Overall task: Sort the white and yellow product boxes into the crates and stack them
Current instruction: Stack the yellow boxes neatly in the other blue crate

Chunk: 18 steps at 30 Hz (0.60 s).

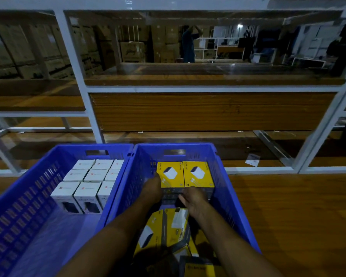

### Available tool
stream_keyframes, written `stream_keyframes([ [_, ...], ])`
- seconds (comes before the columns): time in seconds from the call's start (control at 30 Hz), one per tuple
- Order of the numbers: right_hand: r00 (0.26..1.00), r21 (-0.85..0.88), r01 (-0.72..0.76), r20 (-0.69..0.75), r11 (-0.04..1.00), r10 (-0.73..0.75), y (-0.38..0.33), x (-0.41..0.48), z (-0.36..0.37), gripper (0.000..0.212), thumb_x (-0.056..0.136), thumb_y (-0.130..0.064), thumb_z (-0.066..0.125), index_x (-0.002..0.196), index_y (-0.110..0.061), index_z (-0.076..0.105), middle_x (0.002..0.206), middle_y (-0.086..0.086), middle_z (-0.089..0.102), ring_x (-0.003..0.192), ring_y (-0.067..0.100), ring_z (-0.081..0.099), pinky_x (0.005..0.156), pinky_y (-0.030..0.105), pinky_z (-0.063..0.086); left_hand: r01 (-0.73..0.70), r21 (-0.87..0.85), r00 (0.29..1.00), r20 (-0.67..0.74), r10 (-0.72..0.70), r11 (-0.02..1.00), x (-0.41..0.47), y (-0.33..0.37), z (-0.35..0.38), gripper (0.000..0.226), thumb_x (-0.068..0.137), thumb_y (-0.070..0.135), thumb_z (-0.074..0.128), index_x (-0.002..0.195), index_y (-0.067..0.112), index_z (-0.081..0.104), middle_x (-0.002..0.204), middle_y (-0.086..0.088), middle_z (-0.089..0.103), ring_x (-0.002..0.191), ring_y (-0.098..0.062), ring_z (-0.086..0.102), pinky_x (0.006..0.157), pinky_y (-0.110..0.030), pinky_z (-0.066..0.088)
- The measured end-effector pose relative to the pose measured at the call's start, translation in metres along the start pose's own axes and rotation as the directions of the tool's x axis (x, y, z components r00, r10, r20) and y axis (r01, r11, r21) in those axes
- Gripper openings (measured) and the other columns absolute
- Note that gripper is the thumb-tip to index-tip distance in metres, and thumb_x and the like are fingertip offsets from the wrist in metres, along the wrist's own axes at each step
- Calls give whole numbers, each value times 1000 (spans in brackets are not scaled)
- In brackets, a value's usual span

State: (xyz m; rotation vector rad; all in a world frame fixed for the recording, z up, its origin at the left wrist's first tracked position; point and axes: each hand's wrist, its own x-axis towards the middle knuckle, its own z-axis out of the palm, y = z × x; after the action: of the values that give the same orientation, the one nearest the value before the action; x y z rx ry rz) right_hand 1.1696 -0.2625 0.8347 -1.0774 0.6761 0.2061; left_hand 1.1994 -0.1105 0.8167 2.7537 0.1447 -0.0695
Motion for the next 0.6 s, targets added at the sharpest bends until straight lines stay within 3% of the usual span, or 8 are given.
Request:
stream_keyframes([
  [0.07, 998, -72, 64, -8, 995, -65, 1, 3, -1, 25, 88, 12, 56, 72, -6, 54, 81, 13, 55, 81, 25, 58, 63, 31, 53, 24, -39, 1000, 18, -23, 999, -4, 3, -1, 51, 101, 11, 42, 149, 0, 28, 118, -20, 62, 103, -34, 62, 72, -30, 42],
  [0.2, 983, -282, 174, 1, 944, -182, 3, 3, -4, 22, 85, 5, 56, 70, -10, 61, 74, 13, 60, 78, 29, 61, 70, 43, 55, -48, 182, 998, 51, 39, 982, -2, 3, 4, 85, 93, 7, 54, 154, -1, -5, 117, -21, 63, 100, -33, 64, 74, -39, 49],
  [0.3, 965, -439, 239, 8, 866, -262, 6, 14, -6, 21, 74, -5, 57, 55, -12, 52, 63, 13, 55, 60, 26, 57, 60, 47, 55, -33, 122, 999, 41, 29, 992, -6, 4, 4, 81, 96, 9, 49, 155, 0, -6, 111, -21, 64, 95, -33, 65, 70, -39, 48],
  [0.4, 925, -706, 332, 114, 625, -363, 4, 9, -5, 16, 67, -14, 58, 54, -8, 51, 59, 11, 51, 61, 25, 55, 51, 40, 50, 74, -18, 996, 48, -74, 997, -16, 11, -7, 75, 98, 22, 52, 153, -4, 8, 113, -23, 64, 100, -38, 64, 74, -39, 48],
  [0.43, 908, -764, 371, 179, 528, -378, 1, -1, -4, 20, 72, -14, 59, 55, -8, 51, 60, 10, 49, 61, 25, 53, 48, 31, 41, 65, -19, 998, 29, -64, 998, -16, 11, -9, 83, 96, 21, 55, 154, -5, 1, 112, -24, 65, 98, -39, 65, 72, -40, 48],
  [0.5, 880, -814, 433, 289, 387, -378, -5, -17, -6, 28, 80, -15, 60, 57, -11, 46, 61, 8, 45, 63, 25, 49, 47, 27, 31, 15, 69, 1000, -1, -15, 997, -19, 10, -11, 97, 93, 18, 59, 152, -2, -16, 109, -26, 66, 93, -39, 66, 70, -43, 49],
  [0.53, 877, -827, 446, 326, 343, -354, -6, -21, -7, 26, 81, -16, 61, 59, -13, 47, 63, 8, 46, 66, 26, 50, 51, 28, 36, 7, 90, 1000, -15, -6, 996, -22, 9, -12, 97, 93, 19, 59, 152, -1, -15, 110, -27, 65, 94, -40, 66, 72, -45, 50],
  [0.6, 888, -879, 427, 364, 213, -280, -9, -24, -10, 12, 84, -19, 60, 75, -14, 54, 75, 8, 52, 75, 26, 53, 65, 30, 45, 1, 150, 999, -42, 5, 989, -31, 11, -19, 82, 96, 21, 57, 152, -5, 3, 116, -28, 61, 100, -43, 64, 78, -47, 51],
])
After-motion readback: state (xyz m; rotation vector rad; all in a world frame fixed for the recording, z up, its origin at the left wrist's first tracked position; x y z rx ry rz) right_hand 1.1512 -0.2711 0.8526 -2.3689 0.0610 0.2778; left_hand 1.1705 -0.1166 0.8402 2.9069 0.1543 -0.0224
